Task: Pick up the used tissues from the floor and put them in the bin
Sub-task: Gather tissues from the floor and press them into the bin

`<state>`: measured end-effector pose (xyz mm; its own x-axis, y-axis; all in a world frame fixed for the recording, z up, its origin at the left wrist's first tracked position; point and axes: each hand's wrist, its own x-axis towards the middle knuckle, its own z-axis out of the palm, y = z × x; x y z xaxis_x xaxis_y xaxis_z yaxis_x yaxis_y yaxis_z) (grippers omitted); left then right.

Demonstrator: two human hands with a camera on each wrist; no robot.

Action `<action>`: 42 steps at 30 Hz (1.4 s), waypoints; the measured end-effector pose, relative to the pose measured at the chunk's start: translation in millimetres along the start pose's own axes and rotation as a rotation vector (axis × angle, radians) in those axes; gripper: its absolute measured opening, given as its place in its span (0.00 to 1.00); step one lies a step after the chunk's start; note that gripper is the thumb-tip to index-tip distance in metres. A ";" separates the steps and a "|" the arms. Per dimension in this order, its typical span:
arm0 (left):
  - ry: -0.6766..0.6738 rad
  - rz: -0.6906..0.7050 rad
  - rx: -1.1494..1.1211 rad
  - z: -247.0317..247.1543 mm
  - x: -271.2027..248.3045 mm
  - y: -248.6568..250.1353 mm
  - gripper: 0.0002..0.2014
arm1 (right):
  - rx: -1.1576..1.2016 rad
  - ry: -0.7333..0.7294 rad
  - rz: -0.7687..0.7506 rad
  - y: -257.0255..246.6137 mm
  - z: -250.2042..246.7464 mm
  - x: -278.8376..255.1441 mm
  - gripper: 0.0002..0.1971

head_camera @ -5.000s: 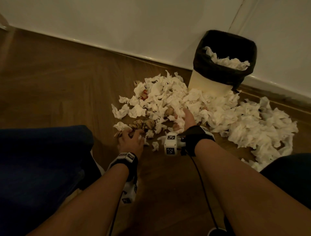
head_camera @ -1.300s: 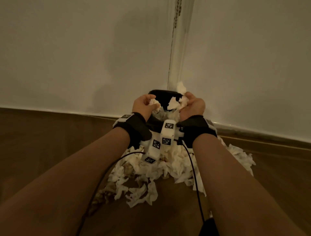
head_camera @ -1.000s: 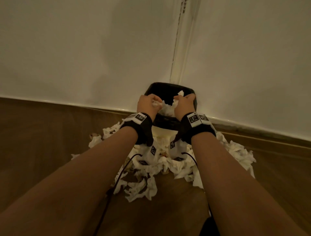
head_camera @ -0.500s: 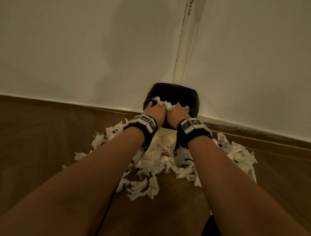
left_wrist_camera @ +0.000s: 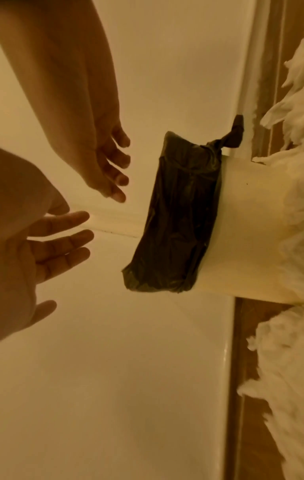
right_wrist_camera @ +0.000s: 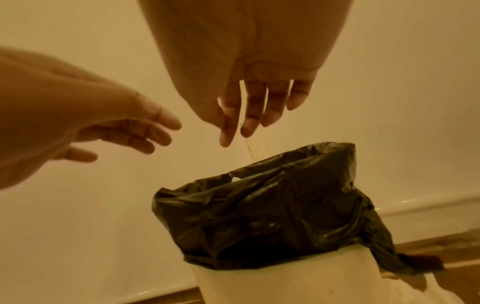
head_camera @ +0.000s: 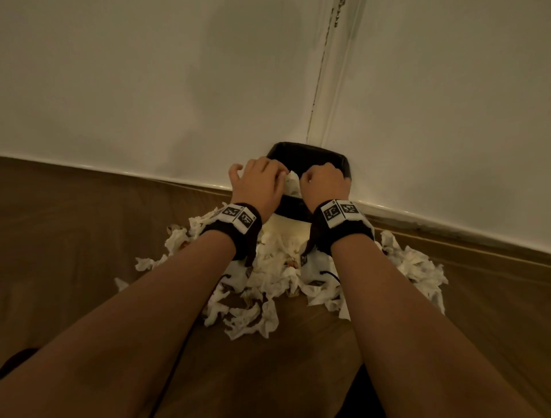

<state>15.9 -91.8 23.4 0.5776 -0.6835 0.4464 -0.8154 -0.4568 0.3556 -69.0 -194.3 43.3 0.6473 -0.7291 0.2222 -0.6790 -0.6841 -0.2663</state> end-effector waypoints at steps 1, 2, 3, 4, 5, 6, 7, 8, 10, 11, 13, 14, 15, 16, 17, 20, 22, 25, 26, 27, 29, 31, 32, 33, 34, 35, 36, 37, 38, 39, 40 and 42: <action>-0.003 -0.029 0.003 -3.2 -4.9 -4.1 0.13 | 0.055 0.017 -0.001 -2.8 -3.2 -3.3 0.17; -0.018 -0.055 0.015 -5.8 -10.1 -9.5 0.14 | 0.114 0.020 -0.003 -6.5 -5.6 -7.1 0.16; -0.036 -0.078 0.029 -8.6 -15.8 -16.0 0.14 | 0.168 0.016 -0.007 -10.5 -7.6 -11.0 0.16; -0.055 -0.102 0.045 -11.5 -21.9 -22.7 0.14 | 0.213 0.006 -0.014 -14.9 -8.9 -15.3 0.16; -0.070 -0.127 0.061 -14.5 -28.1 -29.5 0.15 | 0.241 -0.004 -0.023 -19.0 -9.3 -19.5 0.15; -0.079 -0.150 0.074 -17.3 -34.3 -36.0 0.15 | 0.255 -0.016 -0.034 -22.9 -9.0 -23.0 0.15; -0.084 -0.173 0.080 -20.0 -40.8 -42.3 0.15 | 0.263 -0.028 -0.045 -26.8 -7.9 -26.2 0.15; -0.091 -0.196 0.081 -22.7 -47.2 -48.7 0.16 | 0.270 -0.044 -0.055 -30.6 -6.1 -29.3 0.15; -0.112 -0.233 0.077 -28.0 -59.7 -62.0 0.16 | 0.283 -0.090 -0.082 -39.1 -0.9 -35.4 0.14; -0.125 -0.250 0.074 -30.1 -66.1 -69.4 0.15 | 0.290 -0.118 -0.095 -43.7 2.7 -38.7 0.13; -0.158 -0.290 0.062 -34.7 -80.3 -86.0 0.15 | 0.304 -0.181 -0.114 -54.0 11.2 -46.0 0.13; -0.173 -0.313 0.050 -35.9 -86.8 -93.4 0.15 | 0.311 -0.213 -0.119 -57.5 15.5 -49.4 0.13; -0.181 -0.344 0.035 -37.4 -95.0 -102.2 0.14 | 0.325 -0.249 -0.126 -62.4 20.6 -53.7 0.12; -0.187 -0.377 0.020 -38.7 -103.7 -111.2 0.13 | 0.342 -0.291 -0.132 -67.7 26.2 -58.2 0.12; -0.196 -0.406 0.010 -39.6 -113.0 -120.8 0.12 | 0.353 -0.334 -0.143 -73.2 32.6 -62.9 0.11; -0.257 -0.486 -0.002 -39.5 -143.0 -148.6 0.10 | 0.341 -0.447 -0.180 -89.2 54.8 -78.8 0.14; -0.296 -0.564 0.006 -38.0 -164.0 -163.4 0.11 | 0.373 -0.537 -0.191 -99.1 69.9 -92.5 0.13; -0.317 -0.675 0.021 -33.8 -194.0 -177.0 0.13 | 0.384 -0.677 -0.229 -114.4 92.0 -113.7 0.12; -0.316 -0.696 0.039 -32.6 -203.6 -179.7 0.14 | 0.380 -0.714 -0.246 -119.2 99.6 -120.1 0.12; -0.316 -0.713 0.065 -31.2 -212.7 -181.5 0.14 | 0.370 -0.742 -0.262 -123.1 106.9 -125.9 0.12; -0.324 -0.749 0.115 -29.9 -229.6 -184.3 0.16 | 0.324 -0.789 -0.294 -129.5 121.9 -136.2 0.11; -0.322 -0.762 0.145 -29.0 -243.9 -187.5 0.18 | 0.261 -0.842 -0.339 -134.5 137.7 -144.7 0.11; -0.326 -0.768 0.157 -28.3 -249.6 -188.8 0.19 | 0.229 -0.864 -0.363 -136.2 145.6 -148.4 0.12; -0.334 -0.782 0.164 -27.1 -254.4 -189.6 0.21 | 0.189 -0.877 -0.383 -137.7 153.1 -152.0 0.13; -0.347 -0.800 0.163 -25.2 -258.8 -189.8 0.23 | 0.139 -0.881 -0.397 -138.7 160.1 -155.7 0.15; -0.360 -0.814 0.157 -23.2 -262.6 -189.6 0.24 | 0.084 -0.878 -0.411 -139.8 166.5 -159.3 0.16; -0.368 -0.821 0.148 -21.6 -265.7 -189.6 0.25 | 0.036 -0.875 -0.425 -140.8 172.0 -163.0 0.18; -0.368 -0.821 0.140 -19.8 -268.2 -189.8 0.26 | 0.004 -0.872 -0.434 -141.6 176.0 -166.4 0.20; -0.360 -0.822 0.132 -18.5 -270.7 -190.7 0.27 | -0.012 -0.872 -0.435 -142.6 179.3 -169.6 0.20; -0.346 -0.826 0.126 -17.2 -273.1 -191.5 0.27 | -0.023 -0.875 -0.436 -143.1 181.8 -172.5 0.21; -0.327 -0.833 0.124 -16.0 -275.8 -192.3 0.27 | -0.038 -0.879 -0.443 -143.6 184.6 -175.3 0.21; -0.294 -0.847 0.129 -15.9 -281.4 -194.4 0.26 | -0.099 -0.881 -0.481 -145.4 188.5 -180.7 0.23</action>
<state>12.4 198.3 -158.3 0.9674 -0.1991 -0.1565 -0.1302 -0.9211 0.3670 -22.0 41.0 -134.9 0.8581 -0.1265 -0.4977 -0.2778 -0.9294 -0.2428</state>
